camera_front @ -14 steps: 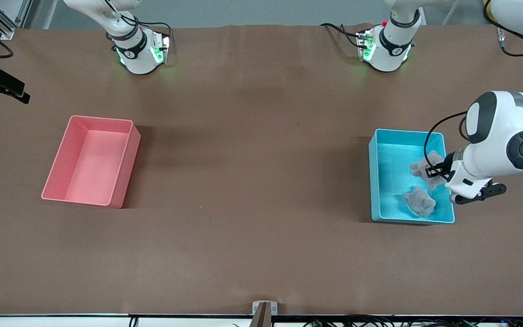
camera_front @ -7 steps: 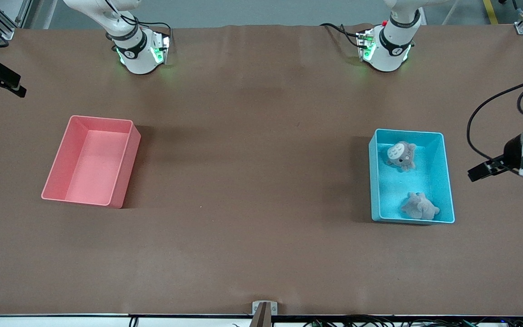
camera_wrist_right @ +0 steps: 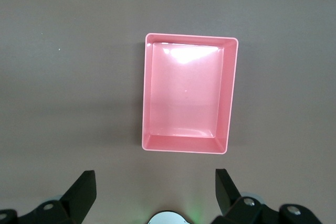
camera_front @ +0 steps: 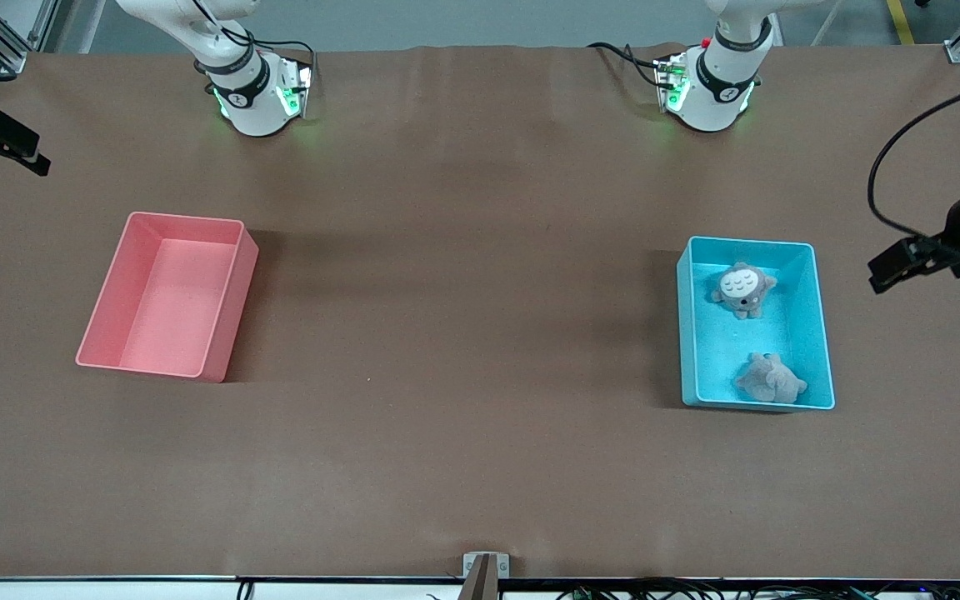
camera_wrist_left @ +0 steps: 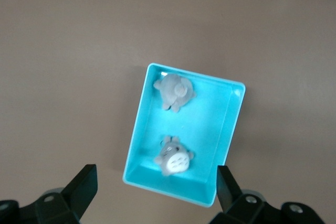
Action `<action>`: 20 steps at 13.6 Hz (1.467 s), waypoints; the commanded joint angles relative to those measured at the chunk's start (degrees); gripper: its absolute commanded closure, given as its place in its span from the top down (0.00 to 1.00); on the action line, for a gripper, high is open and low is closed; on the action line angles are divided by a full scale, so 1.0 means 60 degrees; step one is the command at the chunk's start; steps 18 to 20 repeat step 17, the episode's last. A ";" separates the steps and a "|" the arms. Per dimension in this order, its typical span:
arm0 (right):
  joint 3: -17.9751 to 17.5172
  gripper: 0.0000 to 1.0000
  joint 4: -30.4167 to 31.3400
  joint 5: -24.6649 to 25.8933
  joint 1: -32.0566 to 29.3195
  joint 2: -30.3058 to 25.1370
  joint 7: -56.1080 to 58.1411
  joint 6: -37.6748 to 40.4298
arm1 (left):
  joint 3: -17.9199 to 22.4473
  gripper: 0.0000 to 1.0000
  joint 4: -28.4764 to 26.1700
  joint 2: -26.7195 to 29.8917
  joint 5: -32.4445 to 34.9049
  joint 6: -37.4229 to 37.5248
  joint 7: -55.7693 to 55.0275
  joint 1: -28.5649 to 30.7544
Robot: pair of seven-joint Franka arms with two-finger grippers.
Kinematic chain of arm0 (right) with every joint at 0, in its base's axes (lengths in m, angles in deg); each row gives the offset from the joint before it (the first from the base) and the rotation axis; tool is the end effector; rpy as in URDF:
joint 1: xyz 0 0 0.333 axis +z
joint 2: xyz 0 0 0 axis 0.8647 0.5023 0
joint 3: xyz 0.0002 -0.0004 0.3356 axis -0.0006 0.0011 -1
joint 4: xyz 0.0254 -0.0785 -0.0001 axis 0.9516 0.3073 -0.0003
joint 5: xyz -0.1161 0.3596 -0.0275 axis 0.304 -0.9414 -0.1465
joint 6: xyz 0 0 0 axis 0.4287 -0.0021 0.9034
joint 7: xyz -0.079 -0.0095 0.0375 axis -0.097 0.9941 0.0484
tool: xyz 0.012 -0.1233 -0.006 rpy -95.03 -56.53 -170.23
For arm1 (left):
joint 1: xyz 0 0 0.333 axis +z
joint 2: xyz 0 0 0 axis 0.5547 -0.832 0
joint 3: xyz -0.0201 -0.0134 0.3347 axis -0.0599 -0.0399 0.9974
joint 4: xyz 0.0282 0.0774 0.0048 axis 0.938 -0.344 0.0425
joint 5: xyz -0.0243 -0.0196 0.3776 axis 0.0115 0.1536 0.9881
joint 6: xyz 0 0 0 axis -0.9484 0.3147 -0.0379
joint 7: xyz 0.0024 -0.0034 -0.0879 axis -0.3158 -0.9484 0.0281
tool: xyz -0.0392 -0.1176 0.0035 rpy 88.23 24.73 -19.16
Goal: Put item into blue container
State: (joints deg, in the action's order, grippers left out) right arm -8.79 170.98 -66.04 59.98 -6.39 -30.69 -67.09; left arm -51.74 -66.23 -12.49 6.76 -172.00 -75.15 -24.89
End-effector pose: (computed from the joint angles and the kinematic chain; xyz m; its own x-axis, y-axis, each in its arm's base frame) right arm 0.4839 -0.0301 0.6748 0.9981 -0.0452 -0.0424 -0.0456 -0.9989 -0.0081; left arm 0.5858 -0.0363 0.6418 0.9924 0.0998 0.0714 0.1065 -0.9895 -0.0973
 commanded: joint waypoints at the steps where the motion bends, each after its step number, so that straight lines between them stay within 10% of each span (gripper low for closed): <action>1: 0.0009 1.00 0.0331 -0.0166 0.0021 -0.0294 0.0119 0.0013 | 0.0064 1.00 -0.0155 0.0572 -0.0618 0.0445 0.0765 0.0085; 7: 0.0009 1.00 0.0331 -0.0356 0.0022 -0.0294 0.0104 0.0043 | 0.2240 1.00 -0.2041 0.2211 -0.1703 0.0651 0.1454 -0.1945; 20: -0.0005 1.00 0.0331 -0.0254 0.0022 -0.0294 0.0221 0.0145 | 0.2056 1.00 -0.2472 0.2611 -0.1384 0.0240 0.1088 -0.1980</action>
